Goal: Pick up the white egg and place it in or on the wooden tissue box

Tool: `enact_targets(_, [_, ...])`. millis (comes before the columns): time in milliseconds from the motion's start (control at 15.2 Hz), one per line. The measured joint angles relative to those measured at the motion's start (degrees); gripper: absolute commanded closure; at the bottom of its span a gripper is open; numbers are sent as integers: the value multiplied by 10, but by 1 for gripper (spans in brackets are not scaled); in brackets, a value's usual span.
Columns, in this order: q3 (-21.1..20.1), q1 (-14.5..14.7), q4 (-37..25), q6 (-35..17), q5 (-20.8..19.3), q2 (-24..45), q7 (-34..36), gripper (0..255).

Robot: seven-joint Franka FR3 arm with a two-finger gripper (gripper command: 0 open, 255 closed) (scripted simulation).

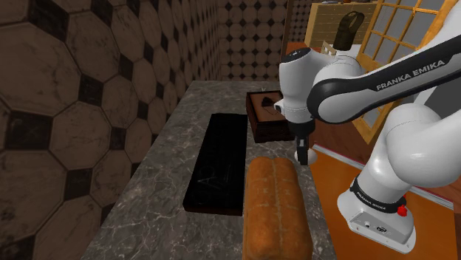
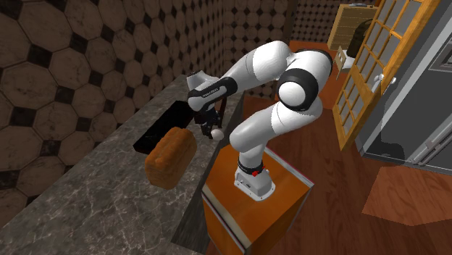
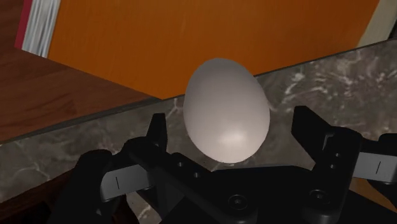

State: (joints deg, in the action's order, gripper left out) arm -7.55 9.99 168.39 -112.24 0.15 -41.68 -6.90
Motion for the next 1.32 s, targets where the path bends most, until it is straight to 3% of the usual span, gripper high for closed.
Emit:
enact_targets(528, [-1, 0, 16, -24, 0, 8, 1, 0])
enact_targets(594, [-1, 0, 16, -24, 0, 8, 1, 255])
enact_targets(1320, [0, 0, 13, -19, 0, 5, 0, 255])
